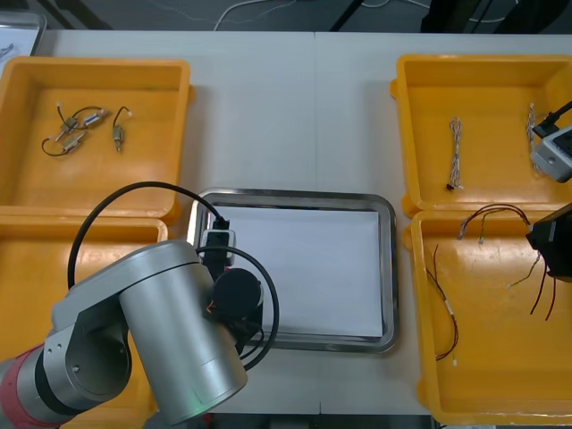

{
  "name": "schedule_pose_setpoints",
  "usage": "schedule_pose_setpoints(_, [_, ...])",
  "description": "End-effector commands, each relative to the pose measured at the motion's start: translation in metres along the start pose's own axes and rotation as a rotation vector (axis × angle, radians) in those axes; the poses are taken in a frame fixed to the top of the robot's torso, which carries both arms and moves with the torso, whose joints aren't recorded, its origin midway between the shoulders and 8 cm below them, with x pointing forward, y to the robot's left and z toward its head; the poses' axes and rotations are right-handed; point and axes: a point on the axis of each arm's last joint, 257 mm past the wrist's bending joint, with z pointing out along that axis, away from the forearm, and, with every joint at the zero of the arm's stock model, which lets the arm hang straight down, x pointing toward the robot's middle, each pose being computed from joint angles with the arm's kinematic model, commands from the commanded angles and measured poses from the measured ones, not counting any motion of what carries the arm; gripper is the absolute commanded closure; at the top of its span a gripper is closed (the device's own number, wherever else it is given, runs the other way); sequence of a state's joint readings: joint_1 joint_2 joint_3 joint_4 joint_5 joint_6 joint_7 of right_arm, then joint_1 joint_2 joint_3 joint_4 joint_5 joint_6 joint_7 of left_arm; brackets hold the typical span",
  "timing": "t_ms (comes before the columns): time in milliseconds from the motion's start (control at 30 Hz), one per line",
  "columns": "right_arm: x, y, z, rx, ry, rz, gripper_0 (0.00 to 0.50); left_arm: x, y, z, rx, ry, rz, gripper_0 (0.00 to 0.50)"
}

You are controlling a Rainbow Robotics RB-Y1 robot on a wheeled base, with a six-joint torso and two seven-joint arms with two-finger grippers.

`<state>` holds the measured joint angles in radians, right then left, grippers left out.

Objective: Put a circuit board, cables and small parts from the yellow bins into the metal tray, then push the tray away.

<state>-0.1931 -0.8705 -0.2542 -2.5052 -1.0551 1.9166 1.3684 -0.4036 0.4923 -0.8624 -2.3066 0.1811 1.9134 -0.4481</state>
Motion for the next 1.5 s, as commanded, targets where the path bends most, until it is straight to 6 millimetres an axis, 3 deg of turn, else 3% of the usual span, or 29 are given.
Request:
schedule_pose_setpoints(33, [-0.005, -0.001, -0.007, 0.020, -0.008, -0.015, 0.500, -0.002, -0.025, -0.002, 0.047, -0.020, -0.042, 0.500])
schedule_pose_setpoints(333, [-0.005, -0.001, -0.007, 0.020, -0.008, -0.015, 0.500, -0.013, -0.046, 0.017, 0.097, -0.048, -0.047, 0.500])
schedule_pose_setpoints(1433, [-0.005, -0.001, -0.007, 0.020, -0.008, -0.015, 0.500, -0.005, -0.039, 0.044, 0.055, -0.039, -0.013, 0.498])
schedule_pose_setpoints(1467, [-0.005, -0.001, -0.007, 0.020, -0.008, -0.015, 0.500, -0.006, -0.038, 0.044, 0.053, -0.044, -0.015, 0.419])
schedule_pose_setpoints(1500, [-0.005, -0.001, -0.007, 0.020, -0.008, -0.015, 0.500, -0.007, -0.039, 0.043, 0.053, -0.046, -0.014, 0.300])
